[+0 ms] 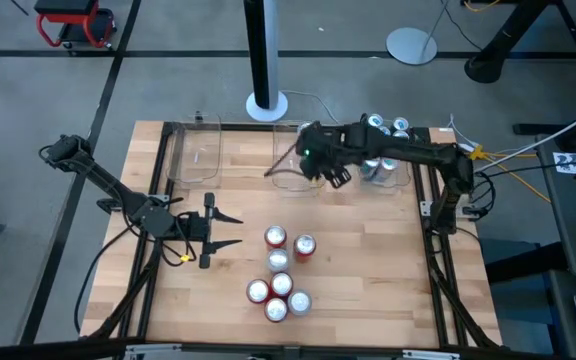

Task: Sort soda cans
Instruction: Put the blue soda can into the center transparent bin

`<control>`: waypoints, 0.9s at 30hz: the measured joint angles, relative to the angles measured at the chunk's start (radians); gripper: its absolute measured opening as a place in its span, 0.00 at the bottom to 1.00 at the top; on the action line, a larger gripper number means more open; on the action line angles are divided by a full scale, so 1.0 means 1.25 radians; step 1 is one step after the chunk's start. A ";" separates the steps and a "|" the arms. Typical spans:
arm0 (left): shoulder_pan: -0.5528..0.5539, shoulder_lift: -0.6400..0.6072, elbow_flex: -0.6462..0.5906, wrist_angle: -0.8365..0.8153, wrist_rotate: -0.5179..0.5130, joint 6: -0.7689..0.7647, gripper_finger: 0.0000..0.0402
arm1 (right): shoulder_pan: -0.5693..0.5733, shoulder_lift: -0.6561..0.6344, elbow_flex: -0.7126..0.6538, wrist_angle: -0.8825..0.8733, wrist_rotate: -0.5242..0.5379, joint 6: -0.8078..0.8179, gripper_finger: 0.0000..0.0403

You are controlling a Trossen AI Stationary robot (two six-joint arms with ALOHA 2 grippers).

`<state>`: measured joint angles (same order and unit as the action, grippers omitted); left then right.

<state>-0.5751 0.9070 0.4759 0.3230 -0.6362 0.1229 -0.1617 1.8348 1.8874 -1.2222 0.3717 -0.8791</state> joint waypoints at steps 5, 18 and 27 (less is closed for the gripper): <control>0.000 0.000 0.000 -0.001 0.000 0.002 0.50 | -0.068 0.034 0.000 0.034 -0.046 -0.032 0.74; 0.001 0.000 0.000 0.000 0.000 0.011 0.50 | -0.166 0.170 -0.001 0.071 -0.129 -0.075 0.74; 0.001 0.000 0.000 0.000 0.000 0.012 0.50 | -0.198 0.222 -0.001 0.094 -0.168 -0.091 0.74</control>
<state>-0.5743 0.9070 0.4755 0.3229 -0.6365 0.1378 -0.4090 2.1127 1.8866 -1.1046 0.1622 -0.9925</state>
